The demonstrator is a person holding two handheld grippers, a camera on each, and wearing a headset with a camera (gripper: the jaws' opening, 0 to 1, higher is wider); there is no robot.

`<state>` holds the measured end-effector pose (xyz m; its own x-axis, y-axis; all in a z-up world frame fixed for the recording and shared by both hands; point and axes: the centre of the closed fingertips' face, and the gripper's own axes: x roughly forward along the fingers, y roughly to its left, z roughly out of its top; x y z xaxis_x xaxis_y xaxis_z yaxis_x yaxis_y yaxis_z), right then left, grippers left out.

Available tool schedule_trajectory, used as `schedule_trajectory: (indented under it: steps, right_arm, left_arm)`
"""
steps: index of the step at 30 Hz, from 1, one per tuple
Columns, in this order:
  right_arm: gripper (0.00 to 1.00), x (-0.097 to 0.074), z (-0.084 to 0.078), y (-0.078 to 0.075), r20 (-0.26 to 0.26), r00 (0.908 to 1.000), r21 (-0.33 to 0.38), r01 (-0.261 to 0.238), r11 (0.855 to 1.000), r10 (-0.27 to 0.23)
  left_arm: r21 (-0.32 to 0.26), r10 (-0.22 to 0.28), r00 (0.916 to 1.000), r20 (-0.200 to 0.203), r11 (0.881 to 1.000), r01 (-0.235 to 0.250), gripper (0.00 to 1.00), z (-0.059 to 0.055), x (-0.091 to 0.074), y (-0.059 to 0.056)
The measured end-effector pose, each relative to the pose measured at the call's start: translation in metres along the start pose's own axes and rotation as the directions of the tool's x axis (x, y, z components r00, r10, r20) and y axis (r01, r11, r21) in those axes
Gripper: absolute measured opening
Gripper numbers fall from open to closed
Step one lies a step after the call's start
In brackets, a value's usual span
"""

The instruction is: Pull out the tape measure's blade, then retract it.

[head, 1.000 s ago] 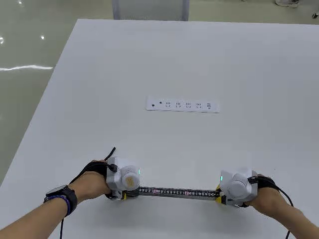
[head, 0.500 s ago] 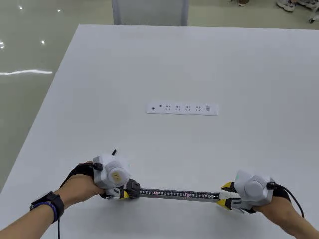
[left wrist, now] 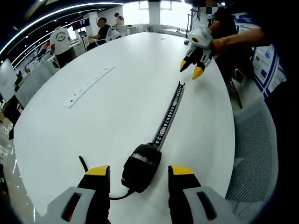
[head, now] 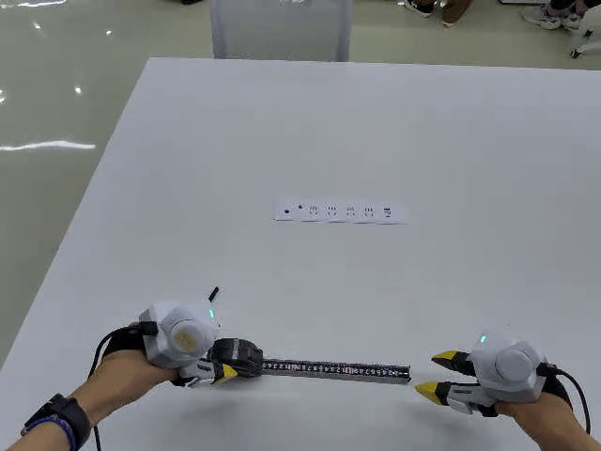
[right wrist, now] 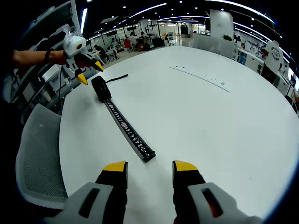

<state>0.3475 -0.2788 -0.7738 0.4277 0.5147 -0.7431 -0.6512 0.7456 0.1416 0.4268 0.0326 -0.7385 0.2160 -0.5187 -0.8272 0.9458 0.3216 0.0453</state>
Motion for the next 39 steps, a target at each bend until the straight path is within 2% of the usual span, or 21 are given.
schedule_trajectory:
  steps: [3,5,11,17,22,23,29,30,32,34,37,39]
  right_arm:
    - [0.40,-0.007,0.002,-0.002,0.039,0.9991,0.031,0.018,0.999,-0.019]
    - [0.41,-0.012,0.001,-0.003,0.060,0.9977,0.055,0.029,0.998,-0.032]
    - [0.43,-0.026,-0.011,0.003,0.076,0.9956,0.091,0.047,0.995,-0.054]
    - [0.46,-0.037,-0.016,0.008,0.115,0.9907,0.132,0.057,0.990,-0.073]
    - [0.48,-0.043,-0.014,0.013,0.144,0.9855,0.150,0.067,0.986,-0.089]
    - [0.48,-0.045,-0.014,0.017,0.153,0.9837,0.153,0.071,0.986,-0.095]
    - [0.50,-0.047,-0.013,0.032,0.167,0.9807,0.153,0.075,0.985,-0.101]
    - [0.50,-0.047,-0.015,0.034,0.171,0.9805,0.154,0.071,0.985,-0.097]
    - [0.50,-0.048,-0.014,0.040,0.180,0.9791,0.157,0.067,0.985,-0.096]
    - [0.51,-0.047,-0.016,0.046,0.185,0.9783,0.152,0.066,0.986,-0.094]
    - [0.52,-0.048,-0.017,0.052,0.186,0.9780,0.150,0.067,0.986,-0.095]
    - [0.52,-0.049,-0.017,0.059,0.191,0.9770,0.154,0.066,0.986,-0.095]
  left_arm:
    - [-0.037,0.016,0.9993,0.032,0.999,-0.015,0.46,0.002,-0.006,-0.001]
    - [-0.068,0.034,0.9965,0.076,0.997,-0.029,0.46,0.006,-0.009,-0.002]
    - [-0.111,0.052,0.9947,0.088,0.993,-0.042,0.47,-0.004,-0.018,-0.013]
    - [-0.171,0.096,0.9879,0.121,0.982,-0.075,0.47,-0.010,-0.033,-0.014]
    - [-0.222,0.134,0.9801,0.147,0.970,-0.099,0.49,-0.015,-0.042,-0.015]
    - [-0.258,0.147,0.9749,0.167,0.961,-0.101,0.49,-0.016,-0.046,-0.017]
    - [-0.297,0.178,0.9686,0.173,0.947,-0.121,0.51,-0.025,-0.054,-0.024]
    - [-0.307,0.185,0.9671,0.175,0.944,-0.125,0.52,-0.028,-0.056,-0.026]
    - [-0.349,0.203,0.9602,0.192,0.929,-0.127,0.52,-0.030,-0.061,-0.028]
    - [-0.361,0.217,0.9572,0.191,0.923,-0.137,0.52,-0.036,-0.065,-0.030]
    - [-0.366,0.221,0.9573,0.186,0.920,-0.142,0.53,-0.041,-0.068,-0.035]
    - [-0.378,0.232,0.9542,0.188,0.914,-0.148,0.54,-0.044,-0.072,-0.037]
